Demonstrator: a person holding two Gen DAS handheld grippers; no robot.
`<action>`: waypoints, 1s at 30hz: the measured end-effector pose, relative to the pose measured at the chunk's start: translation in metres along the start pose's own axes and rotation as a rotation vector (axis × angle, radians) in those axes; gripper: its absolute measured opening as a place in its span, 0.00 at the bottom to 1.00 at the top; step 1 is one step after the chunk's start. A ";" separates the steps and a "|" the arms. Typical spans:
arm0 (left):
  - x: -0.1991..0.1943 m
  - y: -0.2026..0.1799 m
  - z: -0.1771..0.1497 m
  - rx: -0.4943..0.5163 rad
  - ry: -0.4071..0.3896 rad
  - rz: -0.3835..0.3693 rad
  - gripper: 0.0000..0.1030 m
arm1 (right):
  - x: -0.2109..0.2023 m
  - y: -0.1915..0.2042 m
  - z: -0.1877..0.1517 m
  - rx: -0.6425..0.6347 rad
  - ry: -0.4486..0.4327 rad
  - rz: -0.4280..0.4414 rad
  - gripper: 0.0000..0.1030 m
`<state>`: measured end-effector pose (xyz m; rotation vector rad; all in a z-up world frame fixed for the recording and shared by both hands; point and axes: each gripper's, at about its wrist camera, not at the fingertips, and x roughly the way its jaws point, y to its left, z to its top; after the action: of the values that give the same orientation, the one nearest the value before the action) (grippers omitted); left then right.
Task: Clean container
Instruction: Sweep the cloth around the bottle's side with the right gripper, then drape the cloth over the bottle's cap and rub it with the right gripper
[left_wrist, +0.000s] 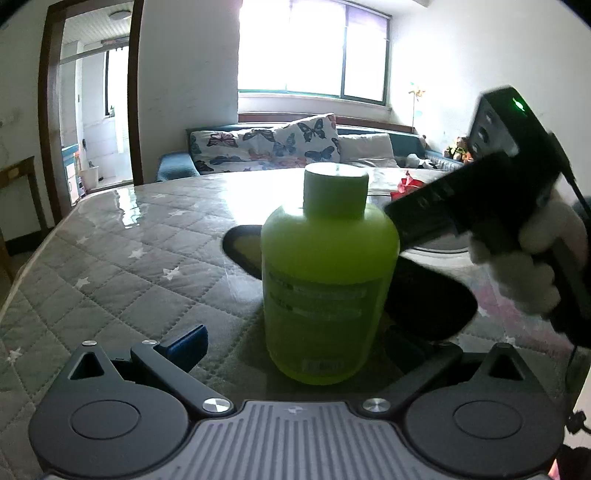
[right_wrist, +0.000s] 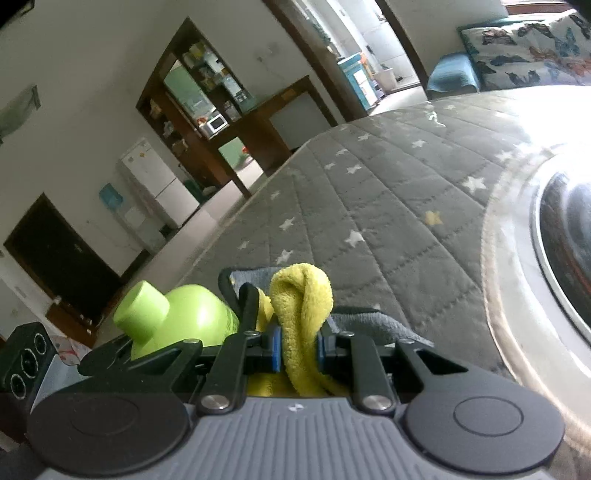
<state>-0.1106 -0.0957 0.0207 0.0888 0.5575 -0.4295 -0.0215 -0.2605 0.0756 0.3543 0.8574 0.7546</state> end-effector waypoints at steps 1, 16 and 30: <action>-0.001 -0.001 0.001 -0.001 -0.002 0.002 1.00 | -0.004 0.000 -0.003 0.005 -0.008 0.000 0.17; -0.001 -0.010 -0.001 0.014 0.002 0.021 0.99 | -0.050 0.071 -0.008 -0.221 -0.185 0.026 0.17; 0.001 -0.015 0.001 0.016 -0.018 -0.022 0.89 | -0.054 0.132 -0.007 -0.483 -0.242 -0.138 0.17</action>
<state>-0.1156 -0.1098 0.0213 0.0940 0.5374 -0.4561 -0.1092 -0.2087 0.1752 -0.0452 0.4456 0.7463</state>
